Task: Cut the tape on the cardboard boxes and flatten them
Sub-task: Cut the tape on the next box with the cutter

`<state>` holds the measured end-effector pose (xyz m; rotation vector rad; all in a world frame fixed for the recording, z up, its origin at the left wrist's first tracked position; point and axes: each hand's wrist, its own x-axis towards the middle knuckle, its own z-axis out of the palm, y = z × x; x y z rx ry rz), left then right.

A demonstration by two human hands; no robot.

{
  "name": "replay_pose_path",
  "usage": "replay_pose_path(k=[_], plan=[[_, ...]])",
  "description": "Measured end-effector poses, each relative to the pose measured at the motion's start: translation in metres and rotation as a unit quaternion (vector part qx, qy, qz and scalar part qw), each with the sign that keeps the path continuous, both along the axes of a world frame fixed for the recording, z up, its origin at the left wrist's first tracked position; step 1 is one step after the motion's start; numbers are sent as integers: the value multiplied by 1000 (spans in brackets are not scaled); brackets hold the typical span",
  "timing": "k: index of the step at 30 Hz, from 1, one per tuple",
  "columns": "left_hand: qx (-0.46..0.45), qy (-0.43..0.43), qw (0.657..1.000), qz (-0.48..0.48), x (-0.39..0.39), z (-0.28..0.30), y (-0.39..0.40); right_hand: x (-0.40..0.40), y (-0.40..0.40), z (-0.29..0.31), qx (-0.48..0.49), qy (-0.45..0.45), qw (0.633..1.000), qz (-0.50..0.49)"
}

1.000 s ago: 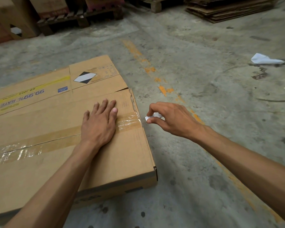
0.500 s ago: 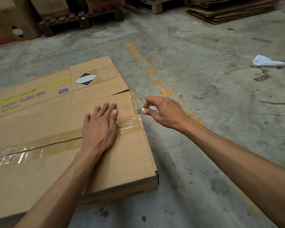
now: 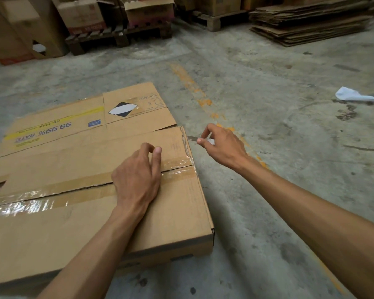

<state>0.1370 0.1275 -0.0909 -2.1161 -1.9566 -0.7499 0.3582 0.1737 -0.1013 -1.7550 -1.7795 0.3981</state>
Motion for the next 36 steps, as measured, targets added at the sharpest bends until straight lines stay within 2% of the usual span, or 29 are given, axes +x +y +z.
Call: replay_pose_path(k=[3,6,9,13,16,18,24,31,36], plan=[[6,-27,1000,10,-2,4,-8,8,-20,3,-10,113,994,-3],[7,-84,996,20,-15,6,-19,1,-40,12,-43,177,979,87],[6,-123,992,23,-52,10,-20,-18,-56,22,-54,115,975,184],[-87,-70,993,24,-134,11,-12,-51,-63,26,-12,-44,967,250],[-177,-34,973,144,-196,7,-23,-61,-60,21,37,-111,966,229],[-211,-7,955,209,-220,3,-39,-63,-57,20,49,-125,966,219],[-254,-37,935,243,-216,9,-46,-72,-53,26,46,-148,968,196],[-246,-14,939,240,-182,11,-50,-109,-73,44,-12,-99,957,272],[-220,-62,956,186,-159,10,-54,-110,-69,30,-26,-77,966,244]])
